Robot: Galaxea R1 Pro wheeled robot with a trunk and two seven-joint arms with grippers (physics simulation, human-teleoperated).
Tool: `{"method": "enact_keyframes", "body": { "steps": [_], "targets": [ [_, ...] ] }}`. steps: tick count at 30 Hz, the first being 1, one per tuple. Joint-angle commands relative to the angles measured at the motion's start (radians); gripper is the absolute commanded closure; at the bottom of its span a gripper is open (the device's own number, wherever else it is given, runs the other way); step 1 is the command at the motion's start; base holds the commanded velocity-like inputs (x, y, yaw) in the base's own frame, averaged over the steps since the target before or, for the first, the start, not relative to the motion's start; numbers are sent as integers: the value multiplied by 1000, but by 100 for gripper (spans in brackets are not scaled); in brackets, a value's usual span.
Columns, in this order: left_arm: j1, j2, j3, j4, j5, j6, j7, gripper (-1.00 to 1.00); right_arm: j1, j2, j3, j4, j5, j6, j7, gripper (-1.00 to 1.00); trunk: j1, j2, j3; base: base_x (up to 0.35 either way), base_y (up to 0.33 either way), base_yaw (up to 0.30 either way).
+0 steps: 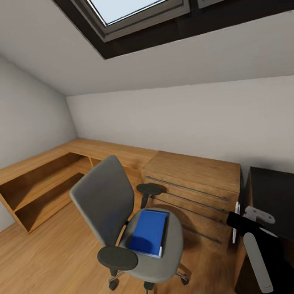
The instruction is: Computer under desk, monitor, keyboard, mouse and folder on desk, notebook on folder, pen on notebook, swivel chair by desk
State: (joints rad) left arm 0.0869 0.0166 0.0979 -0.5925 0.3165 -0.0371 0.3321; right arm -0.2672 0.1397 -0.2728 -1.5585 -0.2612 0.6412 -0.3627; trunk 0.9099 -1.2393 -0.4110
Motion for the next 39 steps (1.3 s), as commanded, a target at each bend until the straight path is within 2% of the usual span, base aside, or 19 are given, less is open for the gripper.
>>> {"method": "enact_keyframes", "body": {
  "steps": [1, 10, 39],
  "targets": [
    [1, 0, -3, -1, 11, -7, 2, -100, -1, 1, 0, -1, -13, 2, -7, 100, 0, -1, -1, 0, 0, -271],
    [1, 0, -4, 3, 11, -17, 2, -100, -1, 1, 3, 0, -14, 1, -6, 100, -31, 55, 24, 0, 0, -166],
    [1, 1, -4, 3, 12, -17, 2, -100, -1, 1, 7, 0, -15, 1, -2, 100, -142, 258, 115, 0, 0, -3]
  ]
}}
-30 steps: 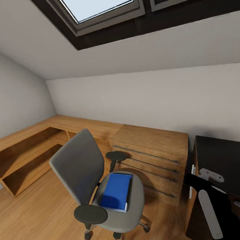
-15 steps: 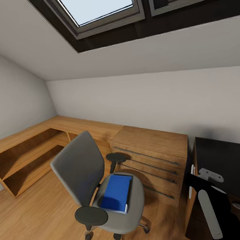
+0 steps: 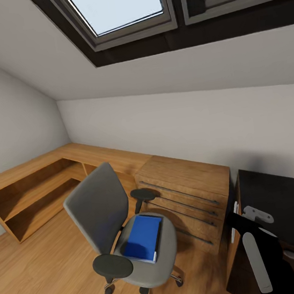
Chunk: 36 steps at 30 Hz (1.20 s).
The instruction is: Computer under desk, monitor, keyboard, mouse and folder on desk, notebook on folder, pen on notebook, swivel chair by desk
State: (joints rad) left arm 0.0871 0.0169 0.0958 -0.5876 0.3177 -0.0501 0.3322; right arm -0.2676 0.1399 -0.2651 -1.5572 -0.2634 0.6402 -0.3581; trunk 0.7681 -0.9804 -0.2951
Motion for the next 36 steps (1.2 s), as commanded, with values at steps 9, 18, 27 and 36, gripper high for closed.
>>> {"method": "enact_keyframes", "body": {
  "steps": [9, 18, 27, 36],
  "targets": [
    [0, 1, -2, -1, 9, -5, 3, -100, -1, 1, 0, -3, -13, 2, -6, 100, -34, 62, 27, 0, 0, 0],
    [0, 2, -1, -1, 9, -5, 4, -100, 0, 1, 0, -1, -13, 3, -5, 100, -69, 125, 55, -25, -17, 0],
    [0, 2, -1, -1, 9, -5, 4, -100, 0, 1, 0, -1, -13, 2, -5, 100, -103, 188, 84, -227, -178, 0],
    [0, 3, -1, -1, 9, -5, 4, -100, -1, 1, 0, -1, -13, 1, -5, 100, -138, 251, 112, -98, -97, 0]
  ]
}}
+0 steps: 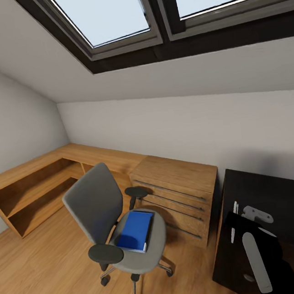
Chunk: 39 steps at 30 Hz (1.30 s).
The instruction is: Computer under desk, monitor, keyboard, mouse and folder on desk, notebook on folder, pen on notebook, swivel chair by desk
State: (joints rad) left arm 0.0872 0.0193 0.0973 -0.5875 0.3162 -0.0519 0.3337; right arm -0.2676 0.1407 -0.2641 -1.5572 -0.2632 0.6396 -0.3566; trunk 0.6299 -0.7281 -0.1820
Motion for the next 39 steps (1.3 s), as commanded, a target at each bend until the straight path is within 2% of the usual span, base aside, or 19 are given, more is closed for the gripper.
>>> {"method": "enact_keyframes", "body": {
  "steps": [1, 4, 17, 21, 26, 27, 30, 31, 34, 36, 39],
  "targets": [
    [0, 0, -2, -2, 11, -3, 2, -100, -1, 1, -1, -1, -13, 2, -7, 100, -4, 6, 2, -2, -2, 0],
    [0, 0, -2, -2, 11, -3, 2, -100, -1, 0, -1, -1, -13, 2, -7, 100, -15, 27, 11, -1, -1, 0],
    [0, -1, -3, -2, 9, -5, 2, -100, -1, -7, -3, 0, -10, 0, -6, 100, -15, 27, 11, 0, 0, 0],
    [0, -1, -4, -2, 9, -5, 2, -100, -2, -19, -5, 0, -4, 3, -8, 100, -15, 27, 11, 31, -118, 0],
    [0, -1, -4, -1, 9, -5, 2, -100, -7, -78, -7, 29, -6, 7, -9, 100, -15, 27, 11, 123, -238, 0],
    [0, -1, -4, -1, 9, -5, 2, -100, -12, -99, -8, 62, -7, 7, -8, 100, -15, 27, 11, 145, -208, 0],
    [0, -2, -5, -1, 9, -5, 2, -100, -40, -125, -8, 132, -9, 3, -7, 100, -15, 27, 11, 109, -150, 0],
    [0, -2, -6, -1, 9, -5, 2, -100, -72, -138, -9, 192, -9, 0, -5, 100, -15, 27, 11, 56, -77, 0],
    [0, -1, -7, 0, 9, -5, 2, -100, -131, -152, -8, 294, -8, -6, -4, 100, -15, 27, 11, 37, -50, 0],
    [0, -1, -8, 0, 9, -5, 2, -100, -192, -170, -9, 388, -8, -14, -2, 100, -15, 27, 11, 17, -23, 0],
    [0, -1, -9, 0, 9, -16, 2, -100, -281, -211, -10, 517, -12, -27, 0, 100, -15, 27, 11, 149, -9, 0]
  ]
}}
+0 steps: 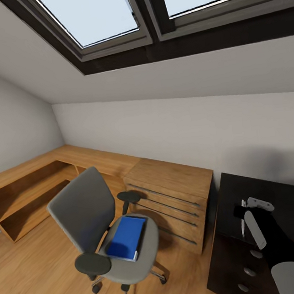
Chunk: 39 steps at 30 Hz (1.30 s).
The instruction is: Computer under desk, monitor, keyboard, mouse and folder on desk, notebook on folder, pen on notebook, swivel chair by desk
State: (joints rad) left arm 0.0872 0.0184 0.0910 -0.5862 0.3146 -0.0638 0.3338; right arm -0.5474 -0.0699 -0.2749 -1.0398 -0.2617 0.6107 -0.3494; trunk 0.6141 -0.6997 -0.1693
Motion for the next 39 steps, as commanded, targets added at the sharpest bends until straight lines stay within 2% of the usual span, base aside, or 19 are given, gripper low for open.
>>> {"method": "enact_keyframes", "body": {
  "steps": [1, 4, 9, 10, 13, 15, 24, 26, 31, 39],
  "targets": [
    [0, 1, -2, -2, 11, -8, 2, -100, -12, -4, 1, 15, -13, 0, -7, 100, 1, -1, -1, 238, -4, 0],
    [0, 1, -3, -1, 11, -21, 2, -100, -49, -14, 0, 68, -14, -3, -7, 100, 1, -1, -1, 199, -2, 0],
    [0, 2, -3, -1, 11, -31, 2, -100, -102, -21, 0, 214, -14, -36, 23, 100, 1, -1, -1, 53, -1, 0],
    [0, 2, -3, -2, 10, -34, 2, -100, -138, -26, 0, 329, -14, -99, 42, 100, 1, -1, -1, 48, 0, 0],
    [0, 2, -4, -2, 10, -61, 2, -100, -184, -40, 0, 477, -13, -184, 61, 100, 1, -1, -1, 156, 0, 0],
    [0, 1, -5, -3, 9, -93, 2, -100, -201, -46, 1, 534, -12, -218, 69, 100, 1, -1, -1, 205, 0, 0],
    [0, 0, -5, -3, 9, -105, 3, -100, -207, -49, 2, 580, -6, -261, 72, 100, 1, -1, -1, 151, -26, 0],
    [0, 0, -5, -3, 9, -105, 3, -100, -208, -52, 2, 619, -3, -317, 71, 100, 1, -1, -1, 103, -46, 0],
    [0, 0, -5, -3, 9, -105, 3, -100, -210, -54, 3, 659, 1, -380, 70, 100, 1, -1, -1, 54, -17, 0],
    [0, -1, -4, -11, 11, -109, 4, -100, -210, -54, 5, 668, 3, -389, 64, 100, 1, -1, -1, 104, -1, 0]
  ]
}}
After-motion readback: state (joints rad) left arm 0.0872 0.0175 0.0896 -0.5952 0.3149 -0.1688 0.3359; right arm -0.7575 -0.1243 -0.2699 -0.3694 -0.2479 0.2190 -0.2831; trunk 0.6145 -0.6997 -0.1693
